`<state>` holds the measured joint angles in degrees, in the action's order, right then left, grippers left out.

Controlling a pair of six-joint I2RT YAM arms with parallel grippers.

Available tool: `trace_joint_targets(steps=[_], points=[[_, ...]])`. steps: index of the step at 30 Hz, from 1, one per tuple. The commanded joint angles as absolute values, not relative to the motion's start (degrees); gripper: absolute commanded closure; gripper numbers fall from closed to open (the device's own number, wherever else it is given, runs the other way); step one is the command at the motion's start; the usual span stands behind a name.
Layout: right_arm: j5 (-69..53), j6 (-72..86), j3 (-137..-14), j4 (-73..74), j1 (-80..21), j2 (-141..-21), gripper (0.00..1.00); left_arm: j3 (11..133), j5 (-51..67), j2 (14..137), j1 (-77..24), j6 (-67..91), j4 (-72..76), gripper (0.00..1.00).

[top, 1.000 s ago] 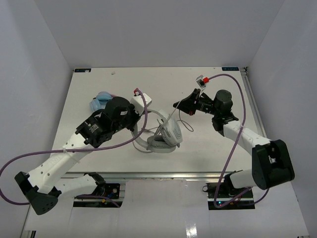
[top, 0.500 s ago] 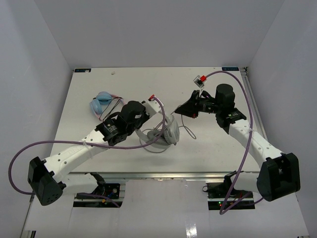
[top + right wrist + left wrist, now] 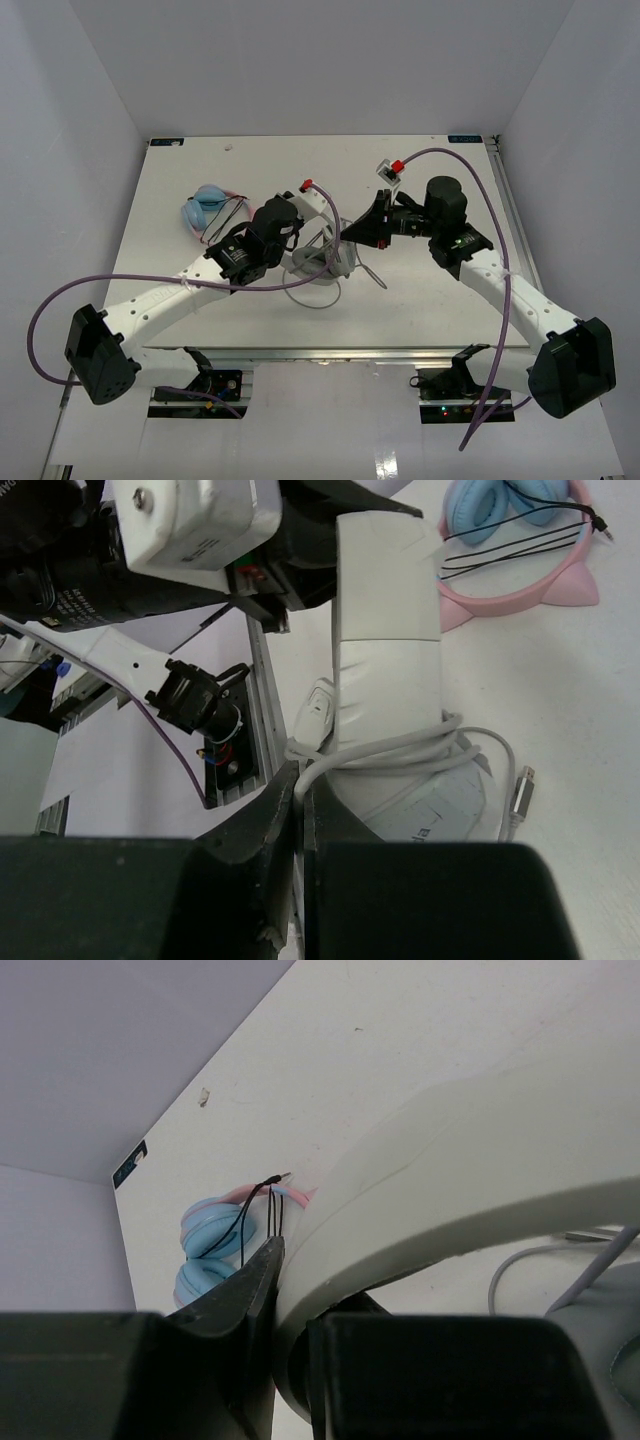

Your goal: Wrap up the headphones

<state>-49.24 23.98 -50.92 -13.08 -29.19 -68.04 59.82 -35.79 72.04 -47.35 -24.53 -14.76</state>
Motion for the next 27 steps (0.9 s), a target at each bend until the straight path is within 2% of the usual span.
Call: trace_joint_targets(steps=[1, 8, 15, 27], points=[[-53.31, 28.10, -49.75, -25.87, -34.52, -65.87, 0.90, 62.33, -47.34, 73.82, -45.35, -19.79, -17.70, 1.00], [-52.42, 32.07, -45.94, -41.32, -37.45, -69.91, 0.84, 65.36, -50.21, 74.25, -45.34, -7.78, -23.44, 1.00], [-50.19, 32.43, -44.82, -46.16, -38.61, -72.80, 0.82, 72.22, -46.27, 74.10, -45.35, 10.68, -35.34, 1.00], [-49.15, 31.33, -43.77, -49.83, -41.00, -78.33, 0.81, 78.16, -39.22, 74.20, -45.35, 23.36, -43.24, 1.00]])
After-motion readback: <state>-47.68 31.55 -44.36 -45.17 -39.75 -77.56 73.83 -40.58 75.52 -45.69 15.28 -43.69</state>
